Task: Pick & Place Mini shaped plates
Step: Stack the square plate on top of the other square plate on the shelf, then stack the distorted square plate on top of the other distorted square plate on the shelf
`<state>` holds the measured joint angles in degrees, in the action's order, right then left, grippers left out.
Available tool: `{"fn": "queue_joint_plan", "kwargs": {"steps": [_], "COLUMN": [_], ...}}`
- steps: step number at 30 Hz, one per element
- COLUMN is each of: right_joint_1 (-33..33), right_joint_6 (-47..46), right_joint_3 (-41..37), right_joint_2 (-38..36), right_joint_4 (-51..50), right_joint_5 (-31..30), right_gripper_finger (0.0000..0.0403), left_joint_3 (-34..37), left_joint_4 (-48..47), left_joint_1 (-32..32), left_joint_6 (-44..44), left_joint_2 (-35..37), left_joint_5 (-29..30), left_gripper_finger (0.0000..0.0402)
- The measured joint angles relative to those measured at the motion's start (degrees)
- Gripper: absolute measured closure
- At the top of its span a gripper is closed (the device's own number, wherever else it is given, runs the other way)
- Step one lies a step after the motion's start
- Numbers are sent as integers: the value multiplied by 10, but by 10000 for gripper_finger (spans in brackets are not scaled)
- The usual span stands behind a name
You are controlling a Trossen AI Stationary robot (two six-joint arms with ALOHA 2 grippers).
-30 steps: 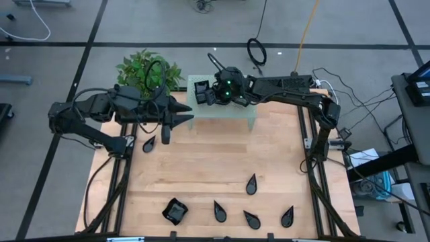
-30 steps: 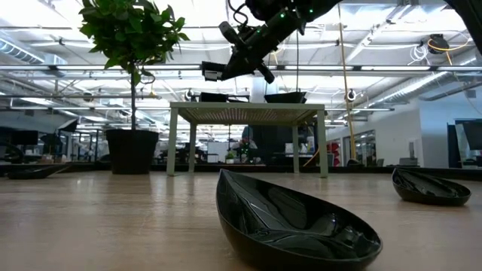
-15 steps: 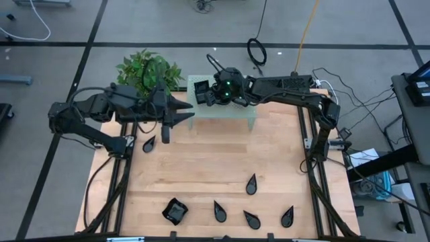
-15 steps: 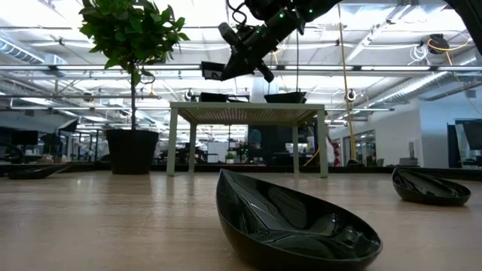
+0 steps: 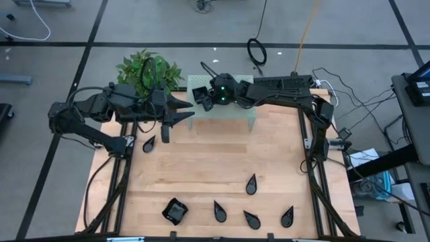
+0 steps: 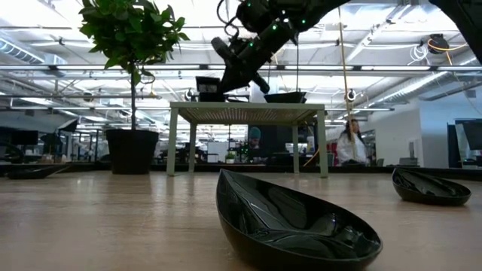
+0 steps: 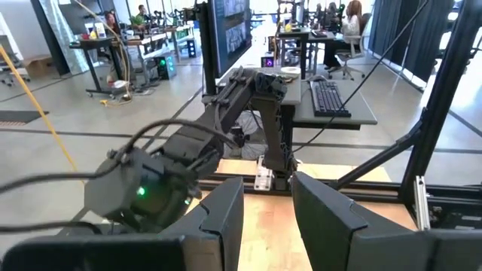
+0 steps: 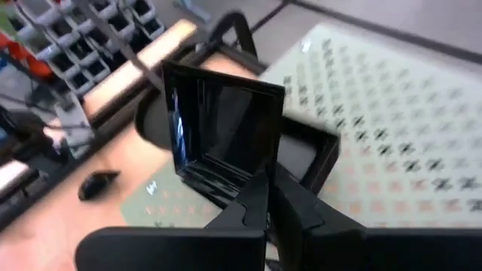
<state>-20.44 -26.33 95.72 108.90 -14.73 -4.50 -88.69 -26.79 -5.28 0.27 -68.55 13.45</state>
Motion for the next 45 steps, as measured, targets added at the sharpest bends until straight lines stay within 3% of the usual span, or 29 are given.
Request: {"fn": "queue_joint_plan", "kwargs": {"steps": [14, 34, 45], "right_joint_1": [0, 0, 4], "right_joint_6": [0, 20, 88], "right_joint_3": [0, 0, 0], "right_joint_2": [-2, -19, -80], "right_joint_4": [4, 31, -37], "right_joint_5": [1, 0, -2], "right_gripper_finger": [399, 294, 282], "left_joint_3": [0, 0, 0], "left_joint_4": [-2, -14, -89], "left_joint_1": [0, 0, 0], "left_joint_6": [-5, -5, -52], "left_joint_2": [0, 0, 0], "left_joint_5": [0, 0, -1], "left_gripper_finger": [282, 282, 282]}}
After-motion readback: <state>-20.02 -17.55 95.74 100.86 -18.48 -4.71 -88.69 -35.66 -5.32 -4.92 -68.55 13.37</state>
